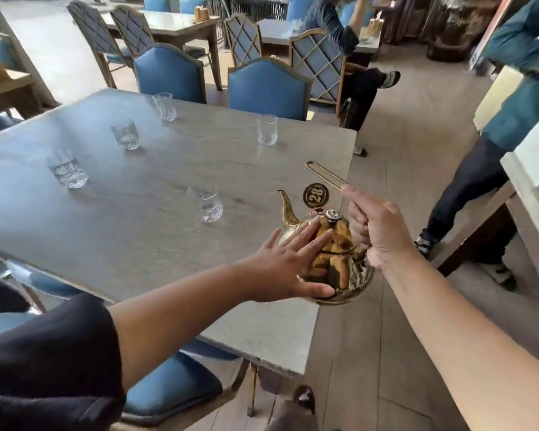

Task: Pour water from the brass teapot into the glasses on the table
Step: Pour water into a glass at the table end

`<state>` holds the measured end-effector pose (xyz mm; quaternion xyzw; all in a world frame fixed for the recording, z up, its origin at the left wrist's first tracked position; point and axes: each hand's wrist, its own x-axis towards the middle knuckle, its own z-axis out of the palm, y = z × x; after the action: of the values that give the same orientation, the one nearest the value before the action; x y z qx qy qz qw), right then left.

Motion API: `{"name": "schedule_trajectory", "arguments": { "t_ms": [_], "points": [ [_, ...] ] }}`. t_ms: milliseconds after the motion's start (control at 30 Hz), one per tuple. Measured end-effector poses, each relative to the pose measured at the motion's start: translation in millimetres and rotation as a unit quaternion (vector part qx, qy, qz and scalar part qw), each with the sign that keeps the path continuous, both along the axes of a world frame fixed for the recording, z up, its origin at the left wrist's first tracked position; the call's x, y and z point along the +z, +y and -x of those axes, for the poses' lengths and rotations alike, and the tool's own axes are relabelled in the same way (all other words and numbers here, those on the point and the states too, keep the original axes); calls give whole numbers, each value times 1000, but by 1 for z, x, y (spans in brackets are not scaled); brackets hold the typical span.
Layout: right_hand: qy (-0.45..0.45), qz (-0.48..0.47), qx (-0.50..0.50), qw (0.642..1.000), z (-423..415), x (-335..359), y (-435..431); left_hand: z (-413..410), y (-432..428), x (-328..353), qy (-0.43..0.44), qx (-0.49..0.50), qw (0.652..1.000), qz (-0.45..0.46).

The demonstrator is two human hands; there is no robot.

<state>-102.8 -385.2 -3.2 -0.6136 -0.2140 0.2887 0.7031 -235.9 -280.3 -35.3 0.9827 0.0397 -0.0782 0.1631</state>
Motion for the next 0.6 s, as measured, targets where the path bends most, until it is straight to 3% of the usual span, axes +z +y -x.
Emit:
{"name": "schedule_trajectory", "arguments": {
  "t_ms": [233,600],
  "points": [
    [-15,7,45,999,-95,12,29,-88,19,-8,-79,45,996,10],
    [-5,26,103,994,-224,22,105,-206,74,2,-78,123,989,33]
  ]
}}
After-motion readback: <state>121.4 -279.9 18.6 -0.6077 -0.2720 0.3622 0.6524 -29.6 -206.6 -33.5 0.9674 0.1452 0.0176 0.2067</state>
